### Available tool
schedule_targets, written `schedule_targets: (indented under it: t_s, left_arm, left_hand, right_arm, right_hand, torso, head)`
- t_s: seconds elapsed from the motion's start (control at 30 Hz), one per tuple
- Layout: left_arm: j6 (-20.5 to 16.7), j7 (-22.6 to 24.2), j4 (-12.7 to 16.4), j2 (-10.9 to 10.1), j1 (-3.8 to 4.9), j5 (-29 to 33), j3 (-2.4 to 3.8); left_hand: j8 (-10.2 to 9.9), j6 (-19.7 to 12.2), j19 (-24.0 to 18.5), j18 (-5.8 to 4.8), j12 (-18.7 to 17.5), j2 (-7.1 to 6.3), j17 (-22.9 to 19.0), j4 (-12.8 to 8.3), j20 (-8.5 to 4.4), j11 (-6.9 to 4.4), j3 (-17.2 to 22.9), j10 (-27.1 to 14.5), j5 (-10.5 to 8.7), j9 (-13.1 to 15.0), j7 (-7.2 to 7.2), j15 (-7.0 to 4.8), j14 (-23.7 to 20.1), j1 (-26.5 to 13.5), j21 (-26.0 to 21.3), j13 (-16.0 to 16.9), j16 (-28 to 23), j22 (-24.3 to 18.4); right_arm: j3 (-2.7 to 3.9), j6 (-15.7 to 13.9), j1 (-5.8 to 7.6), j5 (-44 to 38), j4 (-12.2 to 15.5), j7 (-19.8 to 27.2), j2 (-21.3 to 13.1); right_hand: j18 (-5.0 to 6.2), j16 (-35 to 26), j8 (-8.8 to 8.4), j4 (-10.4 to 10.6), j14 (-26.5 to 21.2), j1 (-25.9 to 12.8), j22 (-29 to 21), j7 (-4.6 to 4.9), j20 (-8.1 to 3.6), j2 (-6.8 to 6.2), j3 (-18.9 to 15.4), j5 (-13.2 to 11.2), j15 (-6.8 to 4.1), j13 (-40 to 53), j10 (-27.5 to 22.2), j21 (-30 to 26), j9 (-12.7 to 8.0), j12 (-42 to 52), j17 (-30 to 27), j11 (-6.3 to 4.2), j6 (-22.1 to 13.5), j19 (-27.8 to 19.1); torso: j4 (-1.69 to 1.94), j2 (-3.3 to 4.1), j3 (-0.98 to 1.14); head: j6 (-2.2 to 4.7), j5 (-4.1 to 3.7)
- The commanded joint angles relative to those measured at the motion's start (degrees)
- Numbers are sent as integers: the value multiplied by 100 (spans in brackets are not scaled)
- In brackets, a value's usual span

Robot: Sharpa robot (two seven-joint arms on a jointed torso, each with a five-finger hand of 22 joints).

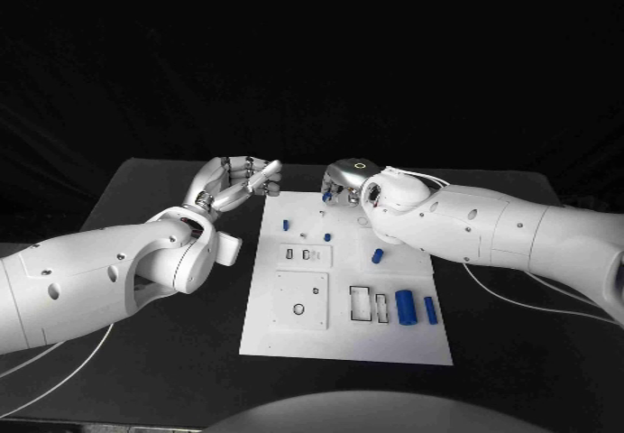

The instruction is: Assemble the parts on the task board

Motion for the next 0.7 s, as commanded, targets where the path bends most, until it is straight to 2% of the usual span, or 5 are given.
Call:
schedule_targets:
  t_s: [0.03, 0.3, 0.5, 0.6, 0.7]
  left_arm:
    - [4, 44, 29, -10, 17, -25, 6]
    - [14, 21, 40, -35, 45, -25, -2]
    - [8, 16, 31, -28, 65, -25, -29]
    - [-1, 22, 35, -27, 69, -25, -37]
    - [-8, 27, 34, -24, 71, -25, -41]
  left_hand:
    - [-19, 37, -36, 62, -33, 51, 5, 9, -1, 7, -36, 42, 15, 7, 11, -9, -46, 14, -25, 8, -30, -8]
    - [-22, 41, -38, 62, -34, 52, 6, 8, -1, 7, -38, 43, 16, 8, 11, -9, -48, 17, -26, 8, -31, -9]
    - [-26, 43, -40, 62, -34, 52, 7, 8, 0, 7, -40, 44, 16, 9, 10, -8, -51, 18, -27, 8, -32, -10]
    - [-26, 43, -40, 62, -34, 52, 7, 8, 0, 7, -40, 44, 16, 9, 10, -8, -51, 18, -27, 8, -32, -10]
    - [-30, 46, -41, 63, -35, 53, 9, 9, 1, 7, -43, 45, 16, 9, 10, -8, -52, 19, -28, 8, -32, -11]
  right_arm:
    - [2, 128, -8, -178, -63, -46, 47]
    - [2, 229, -13, -275, -156, -131, 84]
    - [2, 316, -18, -284, -205, -121, 100]
    - [1, 359, -26, -288, -221, -117, 116]
    - [1, 397, -31, -287, -235, -114, 131]
  right_hand:
    - [-39, 23, -14, 13, 597, 7, 1507, -25, -23, -68, 30, 25, 3, 5, -53, 26, -6, -33, 1509, 3, -13, 599]
    - [-39, 23, -31, 20, 597, 14, 1507, -32, -23, -77, 51, 26, 0, 4, -92, 26, -11, -35, 1509, -4, -28, 599]
    - [-39, 23, -36, 23, 597, 15, 1507, -36, -23, -84, 56, 25, -2, 4, -105, 26, -12, -35, 1509, -8, -32, 599]
    - [-39, 23, -36, 23, 597, 15, 1507, -36, -23, -84, 56, 25, -2, 4, -105, 26, -12, -35, 1509, -8, -32, 599]
    - [-39, 23, -42, 29, 597, 11, 1507, -39, -24, -94, 58, 24, -3, 4, -117, 26, -14, -35, 1509, -10, -38, 599]
  torso:
    - [5, -1, 1]
    - [6, -2, -9]
    - [3, -12, -3]
    - [-9, -12, -3]
    - [-2, -11, -4]
  head:
    - [-20, 24]
    - [-6, 19]
    - [-20, 23]
    - [-31, 32]
    - [-24, 19]
